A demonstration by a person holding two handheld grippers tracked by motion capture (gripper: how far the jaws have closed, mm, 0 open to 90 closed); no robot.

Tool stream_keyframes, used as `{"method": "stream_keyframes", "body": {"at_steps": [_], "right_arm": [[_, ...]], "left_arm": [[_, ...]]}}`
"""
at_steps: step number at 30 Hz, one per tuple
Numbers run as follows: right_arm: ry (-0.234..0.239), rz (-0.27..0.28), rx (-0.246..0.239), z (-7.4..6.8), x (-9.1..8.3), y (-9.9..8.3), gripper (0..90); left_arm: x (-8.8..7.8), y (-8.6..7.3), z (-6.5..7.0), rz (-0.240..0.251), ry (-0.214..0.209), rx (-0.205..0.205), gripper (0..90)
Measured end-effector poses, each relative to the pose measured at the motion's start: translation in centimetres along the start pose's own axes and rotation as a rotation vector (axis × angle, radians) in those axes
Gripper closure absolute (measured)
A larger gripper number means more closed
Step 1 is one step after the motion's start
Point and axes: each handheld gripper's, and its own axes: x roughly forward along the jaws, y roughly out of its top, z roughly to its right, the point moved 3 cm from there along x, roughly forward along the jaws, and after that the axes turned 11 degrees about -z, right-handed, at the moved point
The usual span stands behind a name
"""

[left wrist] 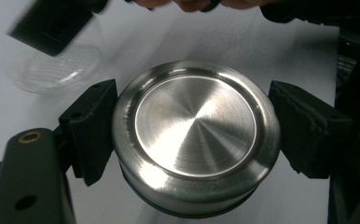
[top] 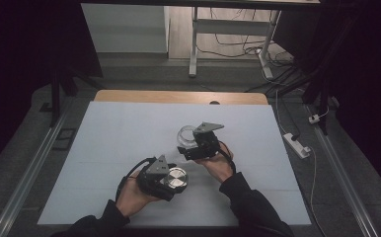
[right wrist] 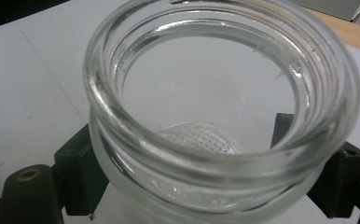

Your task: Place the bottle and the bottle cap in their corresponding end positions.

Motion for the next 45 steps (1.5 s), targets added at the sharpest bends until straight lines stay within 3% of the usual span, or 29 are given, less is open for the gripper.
{"method": "stream_keyframes", "body": {"at_steps": [15,33,40,45], "right_arm": [[-0.028,-0.022,0.012,1.5,2.6,0.9,15.3],[-0.062,-0.032,0.011,2.2,4.7,1.5,15.3],[-0.066,-0.036,0.004,2.0,5.2,1.6,15.2],[-0.086,-0.049,-0.014,1.8,5.6,1.5,15.1]], "left_arm": [[3.9,-0.9,-0.3,-0.031,0.012,0.008,20.6],[5.9,-1.0,-1.3,-0.081,0.033,-0.019,20.5],[6.0,-1.0,-1.7,-0.076,0.014,-0.043,20.3],[6.2,-1.2,-1.8,-0.101,0.017,-0.035,20.0]]}}
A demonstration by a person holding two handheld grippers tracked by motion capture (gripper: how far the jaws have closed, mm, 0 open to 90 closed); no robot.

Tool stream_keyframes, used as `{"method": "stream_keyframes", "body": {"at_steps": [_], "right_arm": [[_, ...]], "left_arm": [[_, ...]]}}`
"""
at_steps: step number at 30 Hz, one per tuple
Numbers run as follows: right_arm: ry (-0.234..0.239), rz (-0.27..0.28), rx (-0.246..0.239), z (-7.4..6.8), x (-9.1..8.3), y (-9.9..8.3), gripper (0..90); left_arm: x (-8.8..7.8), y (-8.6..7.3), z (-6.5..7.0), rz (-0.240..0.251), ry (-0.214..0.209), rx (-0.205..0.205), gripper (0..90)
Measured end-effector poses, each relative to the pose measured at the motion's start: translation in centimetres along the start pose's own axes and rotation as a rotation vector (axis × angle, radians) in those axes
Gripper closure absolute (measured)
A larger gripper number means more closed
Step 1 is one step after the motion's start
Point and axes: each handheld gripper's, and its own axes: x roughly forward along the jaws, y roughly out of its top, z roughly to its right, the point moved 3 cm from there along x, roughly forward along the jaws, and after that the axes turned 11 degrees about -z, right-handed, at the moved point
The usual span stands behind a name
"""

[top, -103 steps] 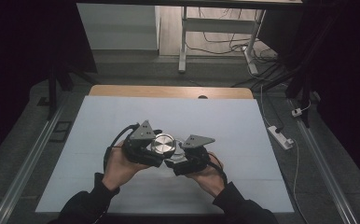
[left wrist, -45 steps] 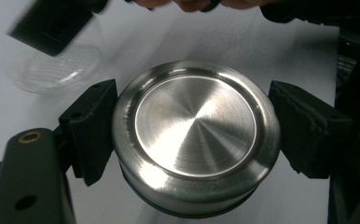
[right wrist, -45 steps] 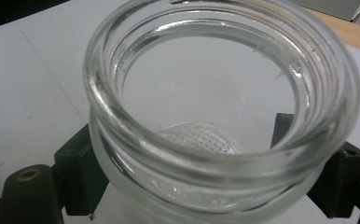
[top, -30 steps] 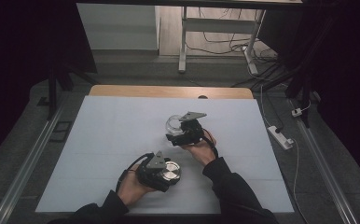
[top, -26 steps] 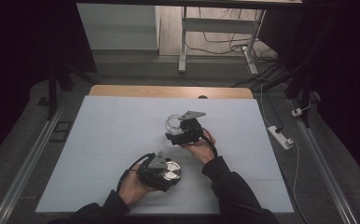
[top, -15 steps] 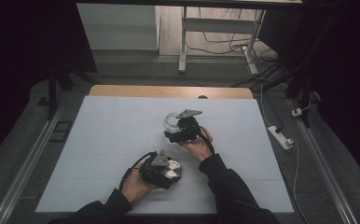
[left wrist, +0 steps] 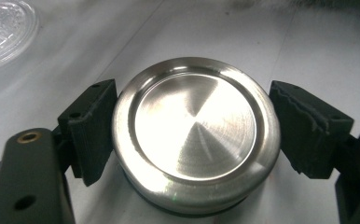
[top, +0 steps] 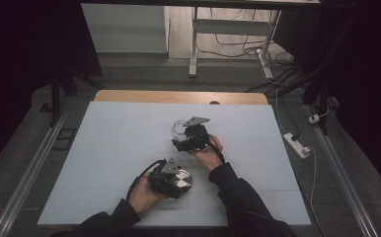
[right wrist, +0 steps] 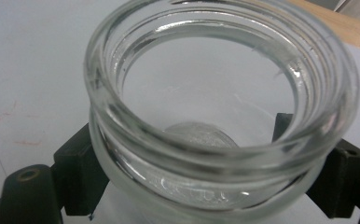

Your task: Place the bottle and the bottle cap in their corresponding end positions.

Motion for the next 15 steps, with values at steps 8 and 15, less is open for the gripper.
{"method": "stream_keyframes", "body": {"at_steps": [8,15], "right_arm": [[0.011,0.003,0.001,0.1,0.0,-0.07,14.4],[0.057,0.013,0.004,0.37,-0.35,-0.08,11.1]], "left_arm": [[0.04,0.01,0.03,-0.01,0.01,0.002,13.8],[-0.2,-0.14,-0.14,-0.001,-0.01,-0.011,7.6]]}}
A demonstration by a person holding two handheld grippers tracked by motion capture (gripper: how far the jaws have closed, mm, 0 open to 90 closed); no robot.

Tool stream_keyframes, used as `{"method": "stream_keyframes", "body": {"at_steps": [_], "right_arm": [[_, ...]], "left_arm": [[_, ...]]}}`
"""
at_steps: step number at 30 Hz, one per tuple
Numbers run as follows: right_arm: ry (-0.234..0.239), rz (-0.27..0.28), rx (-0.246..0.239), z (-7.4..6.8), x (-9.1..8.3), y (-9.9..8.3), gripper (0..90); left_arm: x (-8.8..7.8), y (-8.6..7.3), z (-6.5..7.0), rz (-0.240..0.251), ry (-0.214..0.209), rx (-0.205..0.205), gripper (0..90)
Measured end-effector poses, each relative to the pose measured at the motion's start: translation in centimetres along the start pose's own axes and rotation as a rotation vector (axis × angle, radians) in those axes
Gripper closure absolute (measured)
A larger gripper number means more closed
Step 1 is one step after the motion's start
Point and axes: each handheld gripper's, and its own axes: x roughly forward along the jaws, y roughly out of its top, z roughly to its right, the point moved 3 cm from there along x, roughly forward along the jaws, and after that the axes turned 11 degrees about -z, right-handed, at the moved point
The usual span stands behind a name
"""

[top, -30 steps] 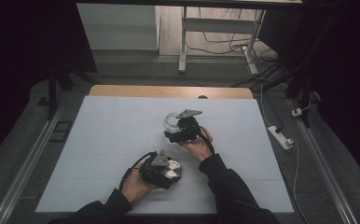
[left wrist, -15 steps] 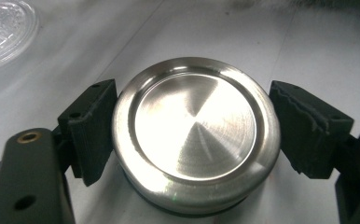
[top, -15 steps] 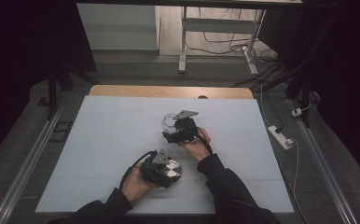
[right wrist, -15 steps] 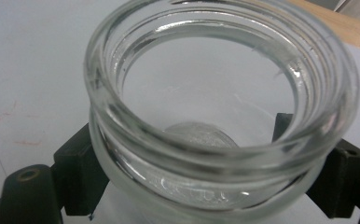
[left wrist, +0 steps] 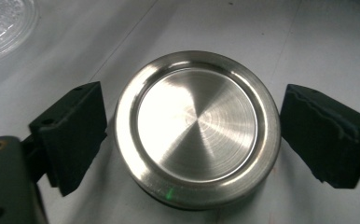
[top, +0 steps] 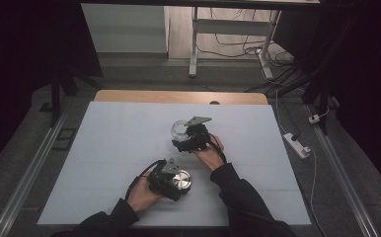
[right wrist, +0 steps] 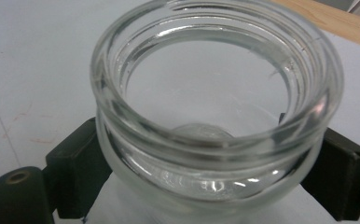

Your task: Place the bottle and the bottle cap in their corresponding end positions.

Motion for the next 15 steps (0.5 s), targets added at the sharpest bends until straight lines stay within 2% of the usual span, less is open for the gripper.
{"method": "stream_keyframes", "body": {"at_steps": [3,15], "right_arm": [[0.012,-0.01,-0.005,-0.1,-0.2,0.0,7.0],[0.048,-0.019,0.001,-0.2,-1.5,-0.5,0.5]], "left_arm": [[-0.3,-0.1,-0.1,0.003,-0.01,-0.007,3.5],[-2.2,-1.1,-1.0,0.014,-0.043,-0.067,0.0]]}}
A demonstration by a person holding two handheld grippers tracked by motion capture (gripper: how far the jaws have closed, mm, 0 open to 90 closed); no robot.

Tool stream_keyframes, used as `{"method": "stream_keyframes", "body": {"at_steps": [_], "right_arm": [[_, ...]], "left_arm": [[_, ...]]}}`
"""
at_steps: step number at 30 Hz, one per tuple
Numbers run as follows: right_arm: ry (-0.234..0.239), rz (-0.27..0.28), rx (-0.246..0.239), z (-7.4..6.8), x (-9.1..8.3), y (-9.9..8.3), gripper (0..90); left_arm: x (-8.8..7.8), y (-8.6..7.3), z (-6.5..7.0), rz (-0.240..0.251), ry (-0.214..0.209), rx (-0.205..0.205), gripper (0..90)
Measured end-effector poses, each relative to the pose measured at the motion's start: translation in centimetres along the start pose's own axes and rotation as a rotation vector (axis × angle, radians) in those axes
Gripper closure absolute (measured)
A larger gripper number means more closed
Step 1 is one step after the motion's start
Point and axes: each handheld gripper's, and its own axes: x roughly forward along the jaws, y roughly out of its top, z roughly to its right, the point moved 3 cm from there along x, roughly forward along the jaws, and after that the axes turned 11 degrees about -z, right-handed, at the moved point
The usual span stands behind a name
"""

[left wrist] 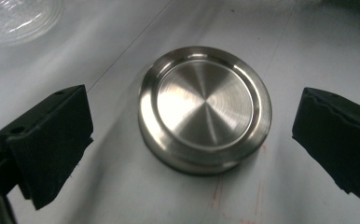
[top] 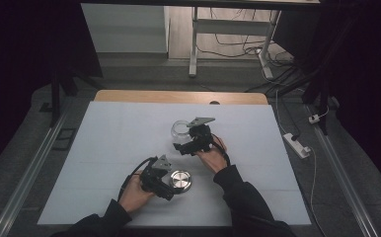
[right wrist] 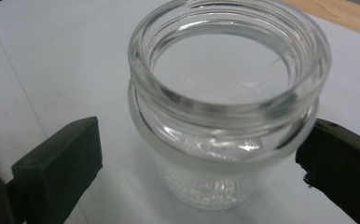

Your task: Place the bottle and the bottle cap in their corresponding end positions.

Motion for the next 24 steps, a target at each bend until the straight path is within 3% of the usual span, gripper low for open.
{"method": "stream_keyframes", "body": {"at_steps": [11,24], "right_arm": [[0.01,-0.016,0.004,0.0,-1.1,-1.4,0.0],[0.049,-0.044,-0.024,-1.3,-2.8,-3.3,0.0]], "left_arm": [[-1.8,-1.0,-0.7,0.004,-0.019,-0.037,0.0],[-4.6,-3.4,-1.5,0.01,-0.013,-0.092,0.0]]}}
